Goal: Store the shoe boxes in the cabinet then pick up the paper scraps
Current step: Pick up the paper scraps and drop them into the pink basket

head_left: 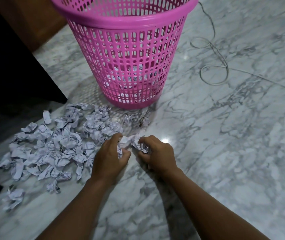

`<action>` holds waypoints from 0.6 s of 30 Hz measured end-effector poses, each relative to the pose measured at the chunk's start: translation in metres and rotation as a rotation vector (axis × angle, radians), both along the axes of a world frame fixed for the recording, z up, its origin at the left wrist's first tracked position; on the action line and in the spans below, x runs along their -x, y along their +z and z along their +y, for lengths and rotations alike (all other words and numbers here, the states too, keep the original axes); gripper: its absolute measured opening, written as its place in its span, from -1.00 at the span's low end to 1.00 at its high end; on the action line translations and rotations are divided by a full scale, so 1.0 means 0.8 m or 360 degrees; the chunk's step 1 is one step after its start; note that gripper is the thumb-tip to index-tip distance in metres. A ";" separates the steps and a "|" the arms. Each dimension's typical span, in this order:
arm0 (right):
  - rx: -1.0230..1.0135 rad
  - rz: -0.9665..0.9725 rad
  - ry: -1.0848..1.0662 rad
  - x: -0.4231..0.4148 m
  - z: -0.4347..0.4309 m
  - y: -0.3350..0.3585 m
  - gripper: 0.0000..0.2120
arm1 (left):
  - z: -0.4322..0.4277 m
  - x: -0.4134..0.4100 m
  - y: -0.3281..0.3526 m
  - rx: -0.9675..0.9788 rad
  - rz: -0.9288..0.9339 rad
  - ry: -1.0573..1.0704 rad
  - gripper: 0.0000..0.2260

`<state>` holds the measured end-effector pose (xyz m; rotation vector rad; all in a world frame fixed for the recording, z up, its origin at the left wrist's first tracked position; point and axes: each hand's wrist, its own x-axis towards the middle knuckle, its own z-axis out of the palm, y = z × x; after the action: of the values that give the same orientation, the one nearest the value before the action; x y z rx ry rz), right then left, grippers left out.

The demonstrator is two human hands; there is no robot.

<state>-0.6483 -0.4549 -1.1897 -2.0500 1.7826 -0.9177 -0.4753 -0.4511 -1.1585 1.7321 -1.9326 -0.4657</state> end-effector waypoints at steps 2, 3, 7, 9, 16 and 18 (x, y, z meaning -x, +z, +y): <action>-0.0146 -0.0144 -0.0097 0.002 0.000 0.006 -0.73 | -0.012 0.002 0.006 0.0095 0.0028 0.0031 -0.69; -0.0223 -0.0246 -0.0165 0.002 0.001 0.010 -0.73 | -0.018 0.004 0.010 0.0114 0.0046 0.0051 -0.72; -0.0340 -0.0661 -0.0434 0.008 -0.004 0.032 -0.96 | -0.033 0.017 0.022 0.0113 0.0084 0.0171 -0.79; -0.0340 -0.0799 -0.0513 0.013 -0.011 0.045 -0.90 | -0.039 0.023 0.024 0.0041 0.0099 0.0225 -0.79; -0.0352 -0.0838 -0.0658 0.044 -0.052 0.069 -0.81 | -0.052 0.061 0.014 -0.0051 -0.0248 0.0127 -0.75; -0.0433 -0.0768 -0.0639 0.052 -0.068 0.071 -0.84 | -0.053 0.070 0.004 -0.0021 -0.0343 0.0042 -0.71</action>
<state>-0.6900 -0.5091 -1.1332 -1.1979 1.9301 -1.0874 -0.5309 -0.4936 -1.1556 1.8805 -2.0536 -0.2927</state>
